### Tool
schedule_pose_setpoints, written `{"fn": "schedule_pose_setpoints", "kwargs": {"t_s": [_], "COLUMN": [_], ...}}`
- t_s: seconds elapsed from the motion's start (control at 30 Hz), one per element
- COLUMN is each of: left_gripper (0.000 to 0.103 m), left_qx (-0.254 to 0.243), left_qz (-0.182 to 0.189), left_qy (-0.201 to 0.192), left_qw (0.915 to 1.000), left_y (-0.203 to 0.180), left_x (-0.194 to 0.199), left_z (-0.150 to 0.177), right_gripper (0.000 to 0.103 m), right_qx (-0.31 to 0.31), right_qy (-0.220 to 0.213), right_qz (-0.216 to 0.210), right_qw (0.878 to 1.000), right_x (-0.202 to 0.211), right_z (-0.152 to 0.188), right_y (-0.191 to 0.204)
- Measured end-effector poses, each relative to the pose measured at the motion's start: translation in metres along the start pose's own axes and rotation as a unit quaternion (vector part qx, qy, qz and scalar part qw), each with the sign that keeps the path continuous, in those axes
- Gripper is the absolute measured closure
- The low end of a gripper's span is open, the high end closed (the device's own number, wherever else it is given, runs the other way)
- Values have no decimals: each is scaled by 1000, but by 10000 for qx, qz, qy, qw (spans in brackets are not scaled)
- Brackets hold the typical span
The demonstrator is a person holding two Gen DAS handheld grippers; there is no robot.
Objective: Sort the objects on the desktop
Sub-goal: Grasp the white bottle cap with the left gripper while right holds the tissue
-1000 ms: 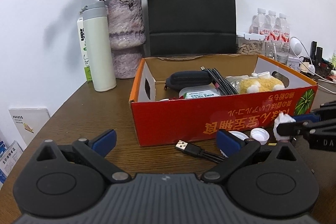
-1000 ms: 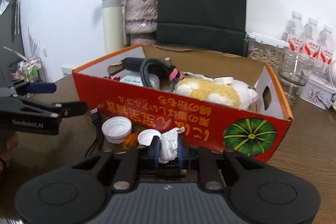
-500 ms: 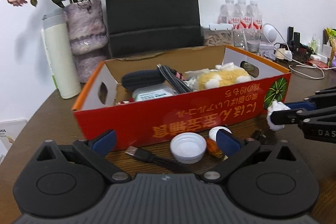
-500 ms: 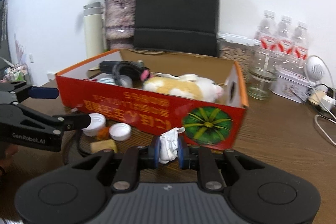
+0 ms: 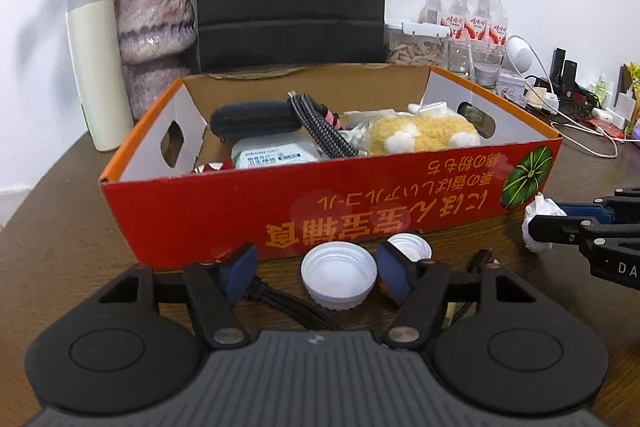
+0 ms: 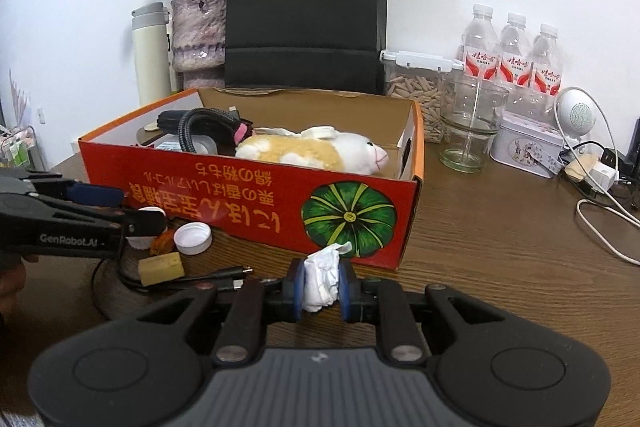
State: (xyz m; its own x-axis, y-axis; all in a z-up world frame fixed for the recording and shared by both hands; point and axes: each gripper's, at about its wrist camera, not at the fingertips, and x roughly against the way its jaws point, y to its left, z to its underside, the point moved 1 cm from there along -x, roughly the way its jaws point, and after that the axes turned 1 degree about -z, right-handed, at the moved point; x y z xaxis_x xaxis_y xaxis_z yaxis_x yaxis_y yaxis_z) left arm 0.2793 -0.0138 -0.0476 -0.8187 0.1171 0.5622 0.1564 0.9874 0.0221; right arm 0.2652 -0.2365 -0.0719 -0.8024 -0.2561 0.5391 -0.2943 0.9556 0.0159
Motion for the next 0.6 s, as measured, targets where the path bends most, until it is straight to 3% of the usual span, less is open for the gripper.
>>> {"fn": "schedule_pose_setpoints", "kwargs": {"t_s": [0.47,0.5,0.53,0.6], "left_gripper": [45,48,58,62], "left_qx": [-19,-39,-64,-93], "left_qz": [-56,-58,-28,70], "left_qy": [86,85,84,173], "left_qw": [9999,9999,9999,9998], "left_y": [1,0,0,-1], "left_x": [0,0,0,-1], "left_z": [2,3,3,4], "right_gripper": [87,87,87,87], "right_qx": [-3,-3,-1,-2], "right_qy": [44,43,43,41], "right_qz": [-36,-37,-37,-40], "right_qw": [10000,10000,10000,10000], "right_x": [-2,-2,-2,-1], "right_z": [0,0,0,0], "right_y": [1,1,1,1]}}
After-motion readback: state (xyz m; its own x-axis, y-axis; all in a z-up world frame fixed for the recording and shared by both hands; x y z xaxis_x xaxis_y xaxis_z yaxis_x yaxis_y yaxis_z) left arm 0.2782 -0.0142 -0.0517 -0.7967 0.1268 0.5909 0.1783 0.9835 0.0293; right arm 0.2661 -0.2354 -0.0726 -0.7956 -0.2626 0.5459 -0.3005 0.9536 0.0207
